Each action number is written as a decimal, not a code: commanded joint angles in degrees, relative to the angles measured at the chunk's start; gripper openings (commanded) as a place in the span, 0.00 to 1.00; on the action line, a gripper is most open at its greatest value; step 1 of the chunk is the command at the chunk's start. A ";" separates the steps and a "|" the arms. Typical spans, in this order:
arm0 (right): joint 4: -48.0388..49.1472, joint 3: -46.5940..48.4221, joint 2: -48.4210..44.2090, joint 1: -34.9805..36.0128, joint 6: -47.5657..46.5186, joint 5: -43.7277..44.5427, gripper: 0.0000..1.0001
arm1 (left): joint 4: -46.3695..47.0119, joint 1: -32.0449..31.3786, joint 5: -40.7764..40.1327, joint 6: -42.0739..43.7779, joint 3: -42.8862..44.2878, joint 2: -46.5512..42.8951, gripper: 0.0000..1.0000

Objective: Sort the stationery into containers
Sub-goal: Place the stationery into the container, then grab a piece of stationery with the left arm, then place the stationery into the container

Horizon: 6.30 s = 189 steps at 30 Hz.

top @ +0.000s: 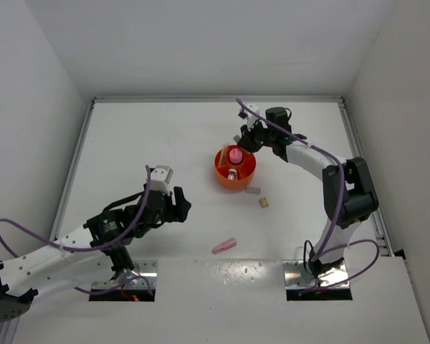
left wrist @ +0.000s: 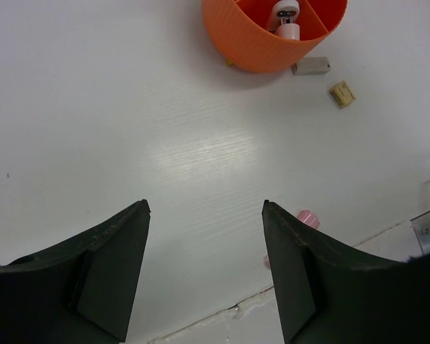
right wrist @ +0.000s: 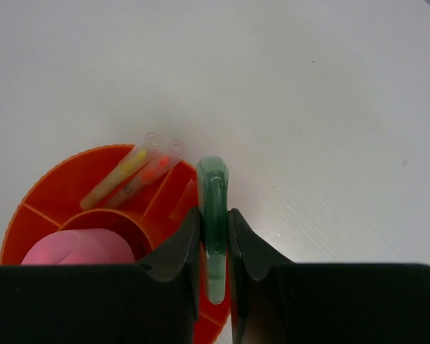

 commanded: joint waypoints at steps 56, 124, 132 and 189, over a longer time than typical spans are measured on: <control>-17.56 -8.32 -33.49 -5.36 -3.61 -5.20 0.51 | 10.48 -16.38 9.19 20.43 20.61 53.45 0.58; -5.00 -21.24 -46.05 -6.95 2.45 14.39 0.42 | 46.23 1.02 -6.10 29.58 48.89 63.28 0.00; -5.00 -21.77 -46.58 -7.47 2.45 13.25 0.44 | 53.35 2.78 -7.94 33.46 55.78 75.53 0.00; -3.42 -24.41 -52.29 -11.25 3.50 10.43 0.44 | 39.29 9.38 -4.18 29.06 59.47 83.36 0.06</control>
